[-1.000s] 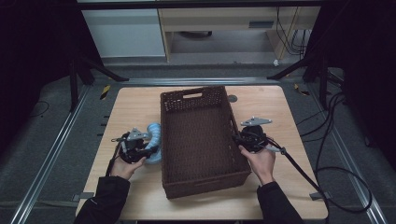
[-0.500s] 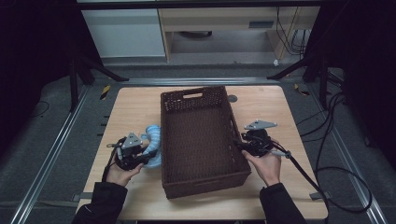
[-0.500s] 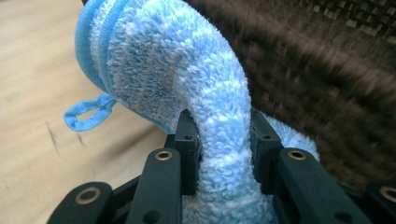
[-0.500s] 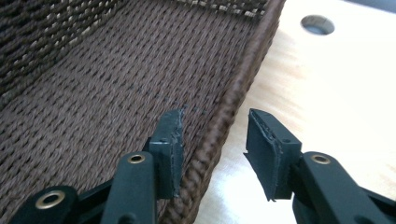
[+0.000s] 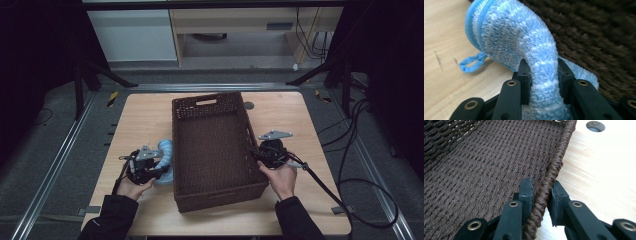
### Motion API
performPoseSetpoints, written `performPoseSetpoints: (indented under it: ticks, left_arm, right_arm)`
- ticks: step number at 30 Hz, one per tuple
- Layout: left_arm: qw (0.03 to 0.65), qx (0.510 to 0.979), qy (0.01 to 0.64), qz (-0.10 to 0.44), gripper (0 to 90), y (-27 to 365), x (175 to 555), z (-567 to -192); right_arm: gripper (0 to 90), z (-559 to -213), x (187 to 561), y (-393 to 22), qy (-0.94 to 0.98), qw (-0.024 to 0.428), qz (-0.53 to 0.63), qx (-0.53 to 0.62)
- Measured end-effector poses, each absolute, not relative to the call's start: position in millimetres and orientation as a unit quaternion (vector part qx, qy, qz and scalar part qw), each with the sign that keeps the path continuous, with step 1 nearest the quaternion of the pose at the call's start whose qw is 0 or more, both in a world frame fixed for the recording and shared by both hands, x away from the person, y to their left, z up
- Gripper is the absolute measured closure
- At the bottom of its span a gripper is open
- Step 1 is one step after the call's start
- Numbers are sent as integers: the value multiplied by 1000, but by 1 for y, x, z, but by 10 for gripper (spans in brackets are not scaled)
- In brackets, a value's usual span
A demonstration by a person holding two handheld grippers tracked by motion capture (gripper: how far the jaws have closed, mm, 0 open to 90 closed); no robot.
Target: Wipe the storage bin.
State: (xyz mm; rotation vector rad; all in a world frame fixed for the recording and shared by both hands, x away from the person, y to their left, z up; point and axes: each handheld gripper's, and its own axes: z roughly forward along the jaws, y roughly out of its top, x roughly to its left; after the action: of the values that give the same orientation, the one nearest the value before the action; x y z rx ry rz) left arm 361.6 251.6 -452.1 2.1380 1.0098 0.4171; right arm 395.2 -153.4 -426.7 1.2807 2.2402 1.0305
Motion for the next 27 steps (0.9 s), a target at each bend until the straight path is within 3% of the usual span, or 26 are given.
performPoseSetpoints:
  ticks: [8, 27]
  left_arm:
    - [400, 818, 369, 187, 700, 250, 353, -425]
    - [336, 851, 381, 133, 700, 248, 350, -471]
  right_arm:
    - [750, -427, 407, -154, 781, 187, 366, 471]
    - [550, -417, 398, -161, 781, 211, 385, 444]
